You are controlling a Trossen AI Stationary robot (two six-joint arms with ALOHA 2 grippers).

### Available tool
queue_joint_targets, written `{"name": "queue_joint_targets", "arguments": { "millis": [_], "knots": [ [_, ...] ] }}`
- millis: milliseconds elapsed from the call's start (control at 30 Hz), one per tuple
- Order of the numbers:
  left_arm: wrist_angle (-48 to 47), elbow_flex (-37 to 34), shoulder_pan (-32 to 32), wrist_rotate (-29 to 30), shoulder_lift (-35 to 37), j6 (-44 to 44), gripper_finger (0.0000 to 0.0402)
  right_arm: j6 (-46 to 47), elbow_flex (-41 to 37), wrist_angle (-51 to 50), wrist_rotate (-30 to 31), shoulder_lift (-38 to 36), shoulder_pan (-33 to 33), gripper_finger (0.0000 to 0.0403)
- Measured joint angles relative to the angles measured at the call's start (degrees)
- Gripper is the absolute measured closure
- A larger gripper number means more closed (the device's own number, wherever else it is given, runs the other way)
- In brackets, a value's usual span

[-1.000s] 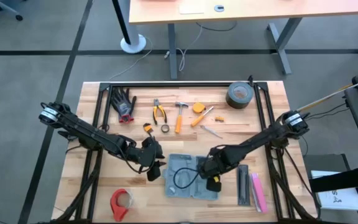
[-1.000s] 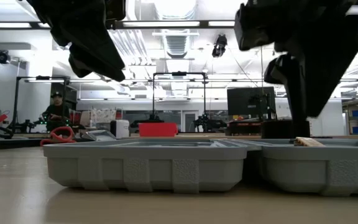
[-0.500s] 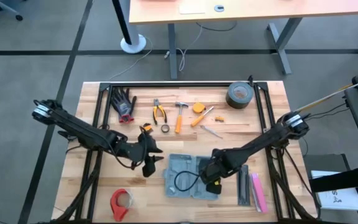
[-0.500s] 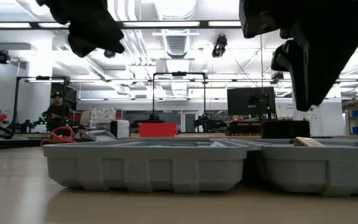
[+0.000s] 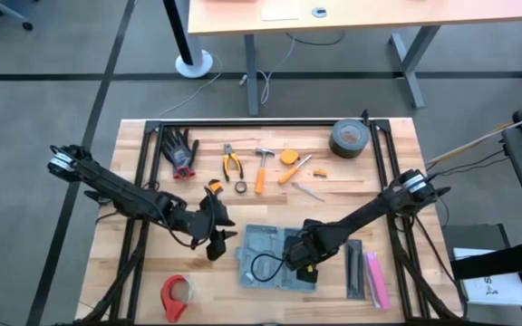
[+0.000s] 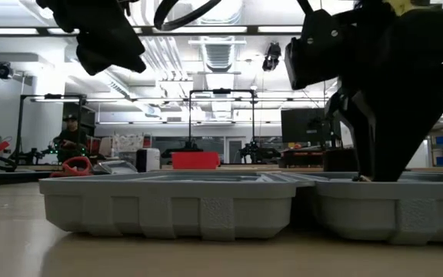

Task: Prefit tool cases
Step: Put the left screwdriver bits into the gray tool box

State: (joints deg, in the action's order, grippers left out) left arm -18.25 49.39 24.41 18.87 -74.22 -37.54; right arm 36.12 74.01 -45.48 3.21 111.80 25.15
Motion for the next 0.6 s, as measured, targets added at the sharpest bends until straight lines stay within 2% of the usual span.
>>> {"name": "queue_joint_targets", "arguments": {
  "millis": [300, 600],
  "knots": [
    [-0.19, 0.00, 0.06, -0.12, 0.00, -0.06, 0.0255, 1.83, 2.47, -5.89, 3.46, -7.04, 0.07, 0.0270],
    [-0.38, 0.00, 0.06, -0.11, 0.00, -0.06, 0.0256, 0.32, 4.90, -10.54, 2.97, -7.34, 0.22, 0.0288]
  ]
}}
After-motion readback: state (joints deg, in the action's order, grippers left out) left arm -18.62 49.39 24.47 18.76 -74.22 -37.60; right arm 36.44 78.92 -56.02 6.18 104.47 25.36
